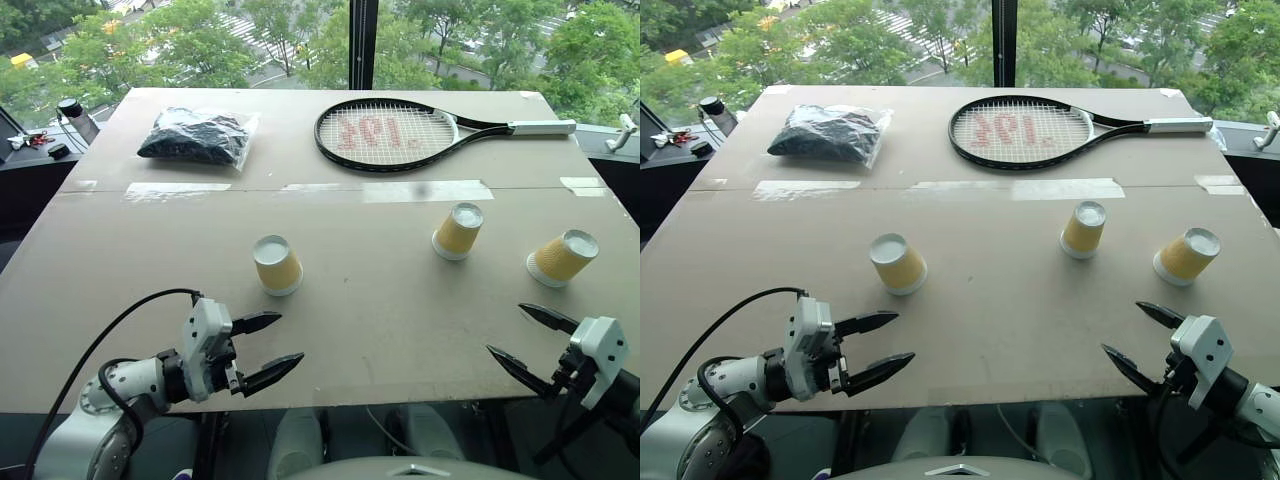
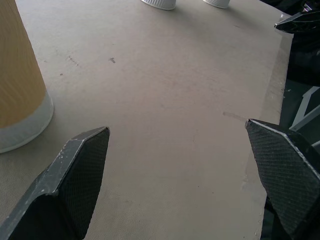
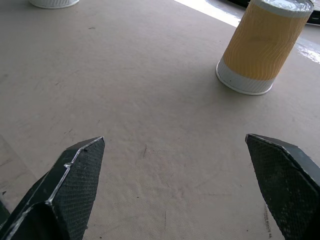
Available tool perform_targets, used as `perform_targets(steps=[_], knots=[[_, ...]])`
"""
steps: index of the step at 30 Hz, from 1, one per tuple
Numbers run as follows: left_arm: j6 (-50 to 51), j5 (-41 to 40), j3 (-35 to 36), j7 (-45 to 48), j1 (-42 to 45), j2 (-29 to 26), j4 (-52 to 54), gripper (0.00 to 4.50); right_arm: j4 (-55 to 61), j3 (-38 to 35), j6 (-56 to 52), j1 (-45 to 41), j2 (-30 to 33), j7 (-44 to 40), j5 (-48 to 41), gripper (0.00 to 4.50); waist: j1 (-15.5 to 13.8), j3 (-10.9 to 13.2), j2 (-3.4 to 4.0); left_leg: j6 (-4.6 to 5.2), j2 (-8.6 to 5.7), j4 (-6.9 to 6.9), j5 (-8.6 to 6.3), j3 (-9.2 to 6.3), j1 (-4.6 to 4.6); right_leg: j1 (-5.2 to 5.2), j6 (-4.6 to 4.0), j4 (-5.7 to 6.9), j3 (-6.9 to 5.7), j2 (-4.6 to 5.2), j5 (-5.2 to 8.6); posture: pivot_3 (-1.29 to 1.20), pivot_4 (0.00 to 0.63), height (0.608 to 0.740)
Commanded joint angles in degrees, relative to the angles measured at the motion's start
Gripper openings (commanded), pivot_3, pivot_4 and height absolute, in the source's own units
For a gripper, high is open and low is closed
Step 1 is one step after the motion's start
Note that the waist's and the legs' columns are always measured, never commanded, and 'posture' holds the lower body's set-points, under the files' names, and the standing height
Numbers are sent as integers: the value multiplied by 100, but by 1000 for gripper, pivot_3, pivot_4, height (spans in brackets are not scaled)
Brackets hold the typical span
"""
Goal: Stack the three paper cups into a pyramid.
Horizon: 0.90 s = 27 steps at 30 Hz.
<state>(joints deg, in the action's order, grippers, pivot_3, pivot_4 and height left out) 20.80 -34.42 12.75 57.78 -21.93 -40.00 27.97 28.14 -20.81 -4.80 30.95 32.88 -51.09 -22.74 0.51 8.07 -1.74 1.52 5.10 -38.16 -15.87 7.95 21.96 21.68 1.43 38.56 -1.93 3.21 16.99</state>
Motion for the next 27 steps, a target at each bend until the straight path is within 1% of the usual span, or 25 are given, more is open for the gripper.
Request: perform_targets(steps=[1, 4, 8, 12, 16, 18, 21, 27], knots=[[-87, -93, -98, -15, 156, 107, 55, 4500, 131, 118, 106, -147, -148, 204, -20, 4458, -1, 0, 0, 0, 0, 0, 0, 0, 0, 0, 0, 0, 0, 0, 0, 0, 150, 740], [-73, -92, -113, -104, 291, 201, 82, 4500, 311, 404, 24, -374, -309, 383, -93, 4458, 4, 0, 1, 0, 0, 2, 0, -1, -1, 0, 0, -3, -1, 0, 0, 0, 150, 740], [-278, -84, 78, -160, 304, 330, 2, 4500, 587, 604, 40, -609, -373, 420, -278, 4458, 5, 2, 6, 0, -1, 6, 0, -1, 3, 0, 4, -6, -1, 0, -2, 0, 150, 740], [-449, -98, 533, -475, 301, 564, -333, 4500, 1200, 965, -195, -918, -159, 232, -666, 4458, 30, 4, 11, 0, 0, 8, 0, -1, 1, 1, 7, -8, 1, -2, -4, 0, 150, 740], [-548, -32, 889, -860, 577, 719, -756, 4500, 1537, 1179, -408, -1000, 72, 182, -869, 4458, -43, 2, 2, 1, -1, 11, -1, -10, 4, 0, 15, -12, -8, -2, -8, 0, 150, 740], [-586, 34, 882, -937, 760, 705, -859, 4500, 1615, 1230, -446, -951, 152, 134, -912, 4458, -79, 3, 2, 3, -6, 10, -2, -14, 7, 0, 15, -23, -14, 5, -8, 0, 150, 740], [-560, 246, 650, -1051, 1243, 615, -1049, 4500, 1680, 1189, -445, -774, 255, 3, -1049, 4458, -129, 2, 1, 3, -7, 9, -2, -15, 8, -1, 16, -25, -16, 4, -9, 0, 150, 740], [-518, 489, 252, -995, 1980, 556, -1394, 4500, 1686, 1118, -397, -676, 304, 19, -1081, 4458, -122, 2, 0, 2, -11, 9, -2, -16, 12, -4, 19, -25, -19, -1, -10, 0, 150, 740]])
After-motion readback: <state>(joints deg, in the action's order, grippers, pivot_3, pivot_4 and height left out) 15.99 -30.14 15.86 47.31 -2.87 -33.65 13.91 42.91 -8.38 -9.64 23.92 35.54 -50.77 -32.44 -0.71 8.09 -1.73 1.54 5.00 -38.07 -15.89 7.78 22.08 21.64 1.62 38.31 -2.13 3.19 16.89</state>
